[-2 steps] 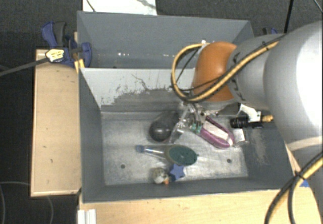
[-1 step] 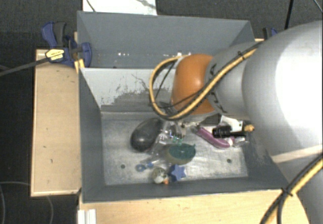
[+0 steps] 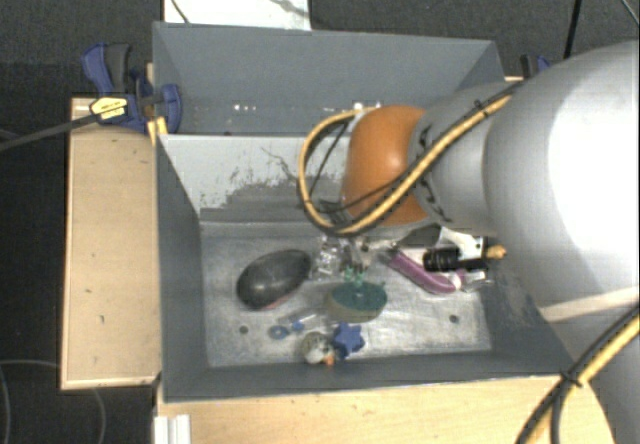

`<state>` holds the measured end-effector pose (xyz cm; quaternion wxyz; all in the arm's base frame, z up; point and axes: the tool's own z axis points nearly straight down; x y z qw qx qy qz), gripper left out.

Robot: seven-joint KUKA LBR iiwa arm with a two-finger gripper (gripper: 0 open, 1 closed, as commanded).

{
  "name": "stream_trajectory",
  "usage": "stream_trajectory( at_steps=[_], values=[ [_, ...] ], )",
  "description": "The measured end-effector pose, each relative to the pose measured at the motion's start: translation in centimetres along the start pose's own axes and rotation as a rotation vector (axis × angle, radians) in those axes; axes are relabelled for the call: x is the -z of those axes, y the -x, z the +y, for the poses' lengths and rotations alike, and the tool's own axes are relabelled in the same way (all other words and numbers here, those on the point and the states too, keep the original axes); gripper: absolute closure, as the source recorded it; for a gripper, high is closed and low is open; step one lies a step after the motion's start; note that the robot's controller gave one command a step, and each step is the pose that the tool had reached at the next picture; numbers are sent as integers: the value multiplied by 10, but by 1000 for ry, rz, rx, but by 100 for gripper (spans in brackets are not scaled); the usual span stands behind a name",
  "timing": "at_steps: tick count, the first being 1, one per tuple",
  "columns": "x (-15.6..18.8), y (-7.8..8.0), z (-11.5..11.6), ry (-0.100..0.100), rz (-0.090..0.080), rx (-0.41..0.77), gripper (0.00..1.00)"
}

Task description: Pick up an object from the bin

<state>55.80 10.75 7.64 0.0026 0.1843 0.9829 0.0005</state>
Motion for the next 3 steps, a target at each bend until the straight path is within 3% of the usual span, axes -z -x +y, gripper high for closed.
stream_trajectory(
  at_steps=[1, 2, 3],
  values=[
    [-1, -1, 0, -1, 3, 2, 0],
    [-5, -86, 82, 1, 6, 247, 0],
    [-4, -84, 81, 0, 5, 243, 100]
  ],
)
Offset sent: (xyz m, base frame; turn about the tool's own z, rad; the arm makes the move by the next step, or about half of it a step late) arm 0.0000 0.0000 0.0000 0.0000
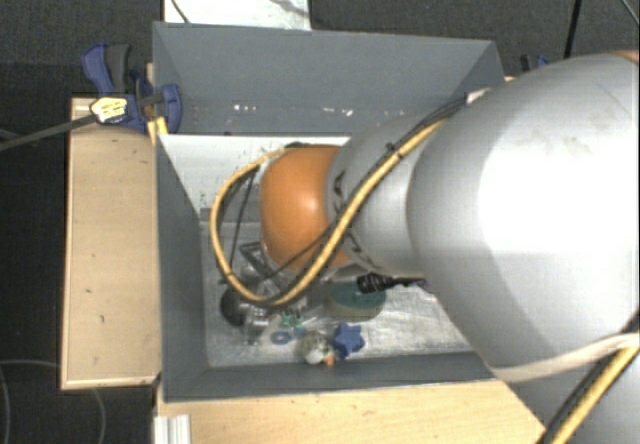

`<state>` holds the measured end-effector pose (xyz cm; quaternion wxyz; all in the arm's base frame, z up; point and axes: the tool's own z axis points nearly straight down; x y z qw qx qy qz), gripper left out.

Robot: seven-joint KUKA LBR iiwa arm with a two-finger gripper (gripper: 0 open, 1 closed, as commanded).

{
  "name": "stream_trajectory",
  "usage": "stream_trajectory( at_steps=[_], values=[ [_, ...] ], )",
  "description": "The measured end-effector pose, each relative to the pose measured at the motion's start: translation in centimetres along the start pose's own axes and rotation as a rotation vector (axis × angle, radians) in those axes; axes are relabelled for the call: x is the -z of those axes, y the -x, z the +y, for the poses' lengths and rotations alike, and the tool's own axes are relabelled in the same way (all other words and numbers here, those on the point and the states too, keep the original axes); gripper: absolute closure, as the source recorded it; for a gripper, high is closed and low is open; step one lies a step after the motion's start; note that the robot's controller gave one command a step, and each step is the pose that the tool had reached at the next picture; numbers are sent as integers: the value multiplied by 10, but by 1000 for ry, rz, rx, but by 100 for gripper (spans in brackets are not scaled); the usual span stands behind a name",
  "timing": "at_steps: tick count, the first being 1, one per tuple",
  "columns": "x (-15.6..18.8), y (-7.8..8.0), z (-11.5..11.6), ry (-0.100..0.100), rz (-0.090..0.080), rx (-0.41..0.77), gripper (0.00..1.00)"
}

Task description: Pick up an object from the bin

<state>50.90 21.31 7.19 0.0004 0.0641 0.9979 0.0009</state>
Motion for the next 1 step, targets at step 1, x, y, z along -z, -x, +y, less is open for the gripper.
stream_trajectory(
  at_steps=[1],
  values=[
    [147, 9, 8, 3, -7, 39, 100]
  ],
)
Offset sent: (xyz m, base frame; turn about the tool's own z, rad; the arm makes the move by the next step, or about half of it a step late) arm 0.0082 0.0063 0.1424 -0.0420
